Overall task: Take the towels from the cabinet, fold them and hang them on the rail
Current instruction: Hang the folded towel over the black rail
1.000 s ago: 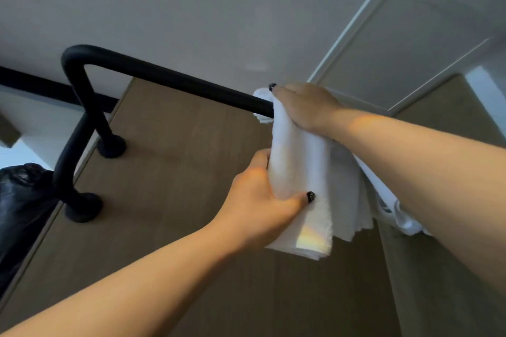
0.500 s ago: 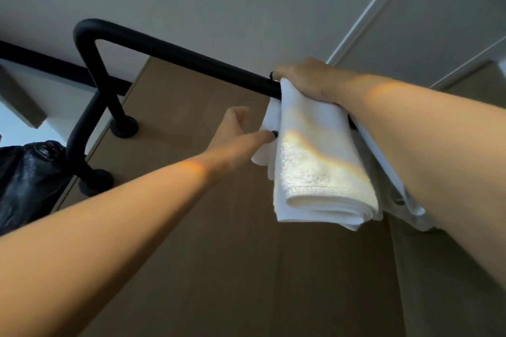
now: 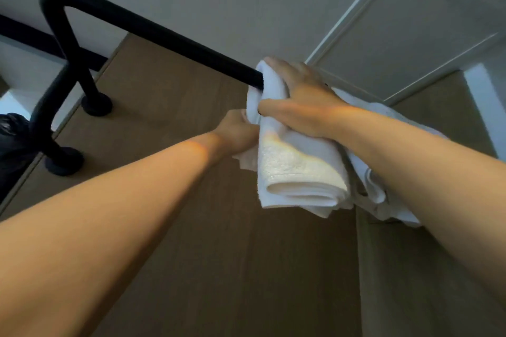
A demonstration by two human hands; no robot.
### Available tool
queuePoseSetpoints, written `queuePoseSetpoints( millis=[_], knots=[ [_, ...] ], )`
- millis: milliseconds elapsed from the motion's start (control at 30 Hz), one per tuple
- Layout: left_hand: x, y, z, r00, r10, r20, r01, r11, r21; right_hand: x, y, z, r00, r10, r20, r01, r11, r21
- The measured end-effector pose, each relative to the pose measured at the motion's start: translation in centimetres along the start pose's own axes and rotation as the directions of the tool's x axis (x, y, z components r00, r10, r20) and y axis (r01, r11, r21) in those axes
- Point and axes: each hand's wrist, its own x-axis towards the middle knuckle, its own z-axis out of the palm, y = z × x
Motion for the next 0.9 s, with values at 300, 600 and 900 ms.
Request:
queuePoseSetpoints(
  millis=[300, 600, 900],
  knots=[
    [-3.0, -1.1, -0.9, 0.977, 0.007, 0.215, 0.053, 0.960, -0.274, 0.1, 1.4, 1.5, 0.980, 0.037, -0.197, -0.024, 0.997, 0.067],
    [-4.4, 0.2, -1.2, 0.983, 0.047, 0.180, 0.029, 0.917, -0.397, -3.6, -0.6, 7.4, 0.766, 0.371, -0.525, 0.060, 0.772, 0.633],
    [-4.8, 0.0, -1.9, 0.978, 0.000, 0.206, 0.049, 0.972, -0.231, -7.0, -1.1, 7.9, 0.673, 0.739, -0.022, -0.014, 0.042, 0.999]
  ],
)
